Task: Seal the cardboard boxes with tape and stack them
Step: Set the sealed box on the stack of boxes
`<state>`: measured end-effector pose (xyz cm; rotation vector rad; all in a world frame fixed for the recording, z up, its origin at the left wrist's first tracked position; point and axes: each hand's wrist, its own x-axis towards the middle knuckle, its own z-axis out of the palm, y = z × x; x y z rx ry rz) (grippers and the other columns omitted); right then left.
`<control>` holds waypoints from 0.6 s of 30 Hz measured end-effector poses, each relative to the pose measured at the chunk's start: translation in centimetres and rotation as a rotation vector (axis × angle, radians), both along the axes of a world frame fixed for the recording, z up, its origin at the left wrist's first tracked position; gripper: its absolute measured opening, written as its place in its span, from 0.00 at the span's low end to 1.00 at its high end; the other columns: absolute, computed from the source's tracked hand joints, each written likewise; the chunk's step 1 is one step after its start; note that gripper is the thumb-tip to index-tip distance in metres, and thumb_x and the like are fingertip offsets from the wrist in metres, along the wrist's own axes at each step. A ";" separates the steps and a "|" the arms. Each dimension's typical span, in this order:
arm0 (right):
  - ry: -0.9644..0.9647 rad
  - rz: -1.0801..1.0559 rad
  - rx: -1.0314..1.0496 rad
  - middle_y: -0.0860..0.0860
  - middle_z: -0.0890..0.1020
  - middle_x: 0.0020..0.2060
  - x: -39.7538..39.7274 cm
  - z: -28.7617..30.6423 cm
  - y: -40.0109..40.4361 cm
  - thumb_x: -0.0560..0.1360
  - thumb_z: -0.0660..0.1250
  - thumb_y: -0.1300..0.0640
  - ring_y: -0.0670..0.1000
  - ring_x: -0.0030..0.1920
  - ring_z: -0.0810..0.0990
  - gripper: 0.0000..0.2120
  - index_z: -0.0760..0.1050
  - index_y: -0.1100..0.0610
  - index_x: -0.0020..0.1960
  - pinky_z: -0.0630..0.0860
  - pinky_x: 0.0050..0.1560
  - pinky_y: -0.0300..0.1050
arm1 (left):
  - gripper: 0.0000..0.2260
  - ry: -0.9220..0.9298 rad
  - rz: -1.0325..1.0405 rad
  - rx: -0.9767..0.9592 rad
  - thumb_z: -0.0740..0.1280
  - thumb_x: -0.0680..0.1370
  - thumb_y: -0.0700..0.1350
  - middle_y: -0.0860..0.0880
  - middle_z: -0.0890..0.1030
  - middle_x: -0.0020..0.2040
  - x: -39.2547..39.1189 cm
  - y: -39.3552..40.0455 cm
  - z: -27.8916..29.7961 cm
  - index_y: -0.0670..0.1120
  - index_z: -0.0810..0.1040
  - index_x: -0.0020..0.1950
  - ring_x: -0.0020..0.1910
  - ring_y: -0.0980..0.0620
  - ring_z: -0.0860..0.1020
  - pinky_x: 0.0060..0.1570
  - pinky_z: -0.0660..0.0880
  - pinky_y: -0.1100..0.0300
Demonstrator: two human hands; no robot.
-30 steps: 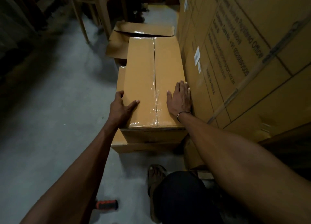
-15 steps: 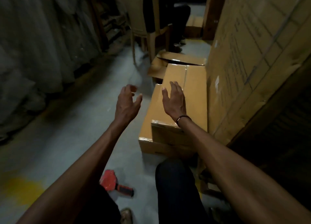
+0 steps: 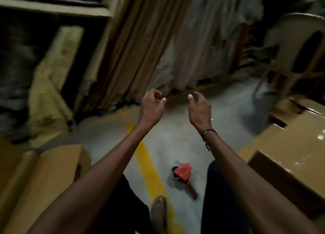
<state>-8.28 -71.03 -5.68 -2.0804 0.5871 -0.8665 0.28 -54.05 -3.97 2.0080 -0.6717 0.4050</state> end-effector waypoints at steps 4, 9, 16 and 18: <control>-0.014 0.239 -0.006 0.57 0.81 0.64 4.3 -0.1 10.2 0.84 0.61 0.45 0.55 0.65 0.78 0.22 0.75 0.59 0.70 0.71 0.63 0.45 | 0.06 0.037 0.197 0.004 0.71 0.78 0.44 0.48 0.78 0.49 1.1 10.8 -0.2 0.46 0.76 0.51 0.40 0.63 0.76 0.46 0.74 0.61; 0.066 0.515 -0.014 0.59 0.81 0.63 7.1 -2.0 22.4 0.84 0.60 0.43 0.58 0.64 0.77 0.23 0.74 0.59 0.70 0.72 0.63 0.49 | 0.06 0.102 0.429 0.053 0.69 0.79 0.47 0.48 0.77 0.51 0.8 24.0 -2.0 0.47 0.76 0.54 0.45 0.52 0.78 0.49 0.76 0.55; 0.231 0.823 0.027 0.59 0.80 0.61 9.0 -7.2 36.2 0.83 0.60 0.41 0.57 0.60 0.78 0.27 0.70 0.59 0.73 0.74 0.61 0.52 | 0.05 0.306 0.707 0.004 0.68 0.78 0.50 0.49 0.76 0.51 -0.9 40.1 -8.0 0.53 0.72 0.51 0.47 0.51 0.78 0.51 0.79 0.47; 0.310 0.882 0.062 0.59 0.78 0.66 9.7 -9.6 39.5 0.82 0.61 0.39 0.59 0.66 0.77 0.29 0.69 0.58 0.74 0.75 0.64 0.57 | 0.06 0.389 0.781 0.008 0.69 0.78 0.49 0.48 0.77 0.53 -1.0 44.4 -10.5 0.52 0.72 0.51 0.47 0.52 0.78 0.50 0.79 0.48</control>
